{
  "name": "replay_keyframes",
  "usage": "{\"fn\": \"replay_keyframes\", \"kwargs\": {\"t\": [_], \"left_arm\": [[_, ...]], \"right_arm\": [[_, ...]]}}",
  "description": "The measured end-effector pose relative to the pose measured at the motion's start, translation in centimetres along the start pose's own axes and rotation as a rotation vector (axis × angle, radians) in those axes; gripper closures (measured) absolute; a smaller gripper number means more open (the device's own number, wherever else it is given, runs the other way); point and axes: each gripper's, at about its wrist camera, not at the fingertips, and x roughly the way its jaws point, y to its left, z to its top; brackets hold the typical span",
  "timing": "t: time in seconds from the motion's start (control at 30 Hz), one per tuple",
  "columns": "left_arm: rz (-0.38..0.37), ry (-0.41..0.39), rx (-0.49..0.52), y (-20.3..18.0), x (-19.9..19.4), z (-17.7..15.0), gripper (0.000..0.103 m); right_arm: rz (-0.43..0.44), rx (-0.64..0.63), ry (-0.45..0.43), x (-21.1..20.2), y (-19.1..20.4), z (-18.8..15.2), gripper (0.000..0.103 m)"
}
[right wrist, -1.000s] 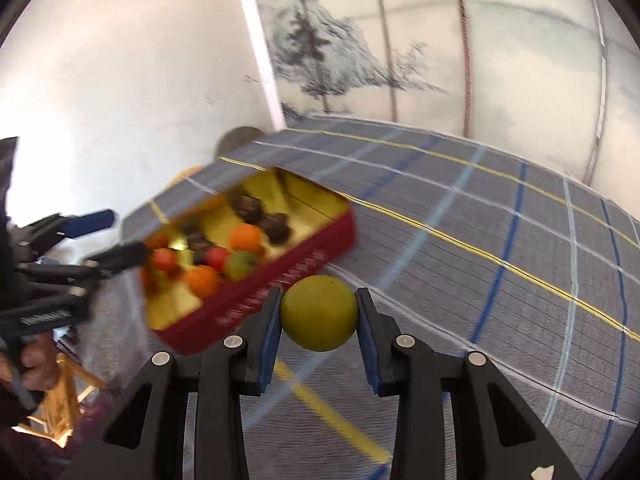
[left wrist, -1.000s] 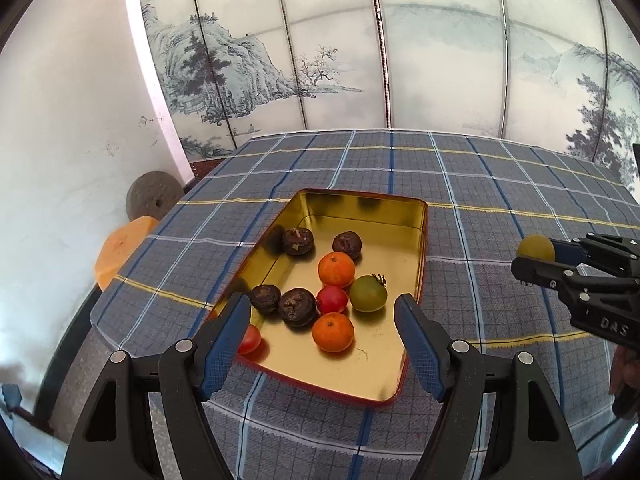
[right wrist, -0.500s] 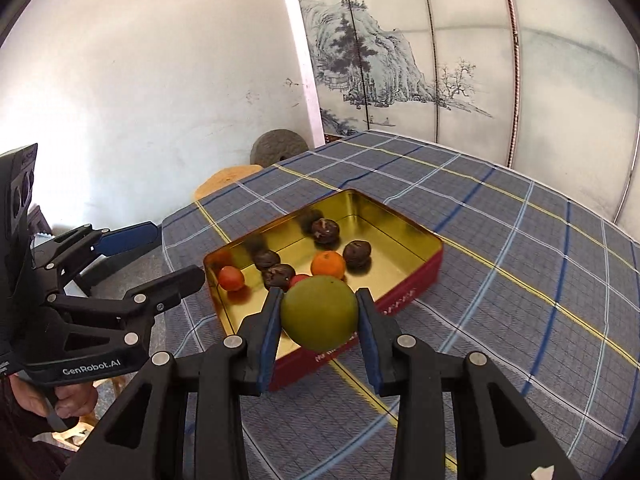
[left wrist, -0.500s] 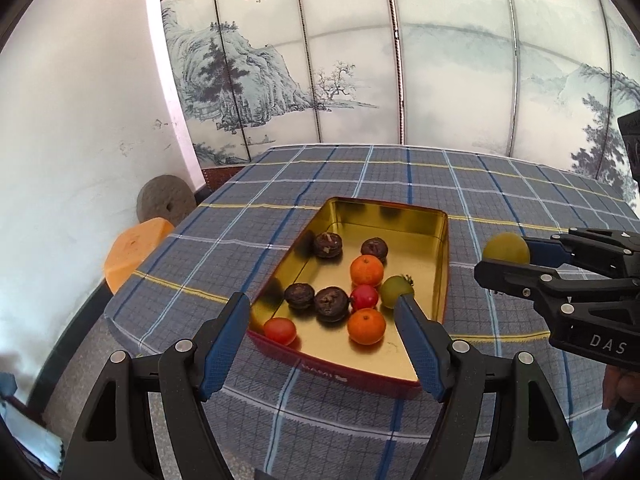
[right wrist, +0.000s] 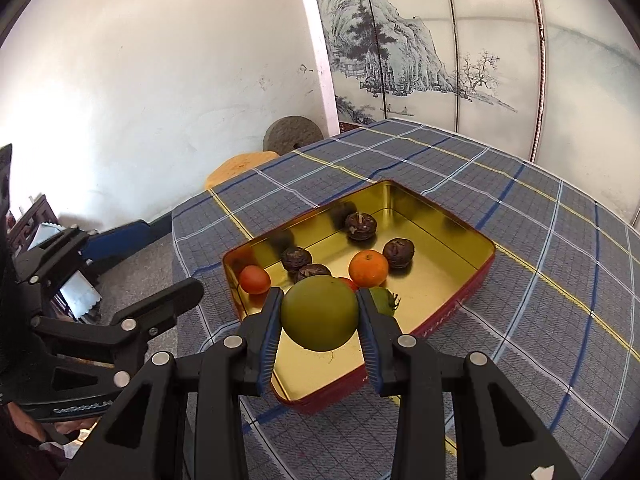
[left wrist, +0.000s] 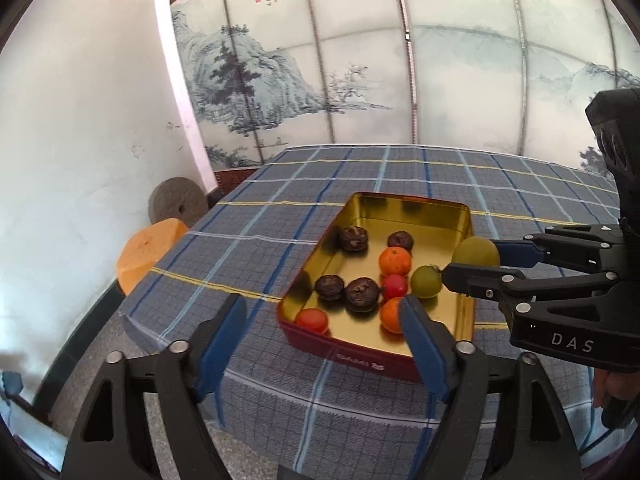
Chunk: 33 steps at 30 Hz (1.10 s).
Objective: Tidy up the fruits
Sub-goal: 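Carry the yellow fruit into the tin and open the right tool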
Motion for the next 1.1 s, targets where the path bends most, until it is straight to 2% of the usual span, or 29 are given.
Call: {"fn": "replay_keyframes", "kwargs": {"t": [0.17, 0.4, 0.5, 0.6, 0.77, 1.1], "left_arm": [[-0.02, -0.02, -0.023, 0.8, -0.4, 0.1, 0.016], [-0.019, -0.061, -0.004, 1.1, -1.4, 0.3, 0.014], [-0.008, -0.092, 0.0, 1.2, -2.1, 0.6, 0.011], [-0.015, -0.114, -0.009, 1.3, -2.8, 1.1, 0.0], [0.01, -0.186, -0.014, 1.4, -4.6, 1.6, 0.0], [-0.05, -0.175, -0.029, 1.2, -5.3, 2.4, 0.0]], "right_arm": [[0.0, -0.001, 0.019, 1.4, 0.1, 0.1, 0.069], [-0.001, 0.031, 0.045, 3.8, -0.8, 0.3, 0.068], [-0.002, 0.038, 0.047, 4.4, -1.0, 0.3, 0.068], [-0.004, 0.038, 0.047, 4.7, -1.1, 0.5, 0.067], [-0.006, 0.038, 0.045, 5.2, -1.3, 0.8, 0.067], [-0.002, 0.031, 0.043, 5.7, -1.2, 1.0, 0.067]]}}
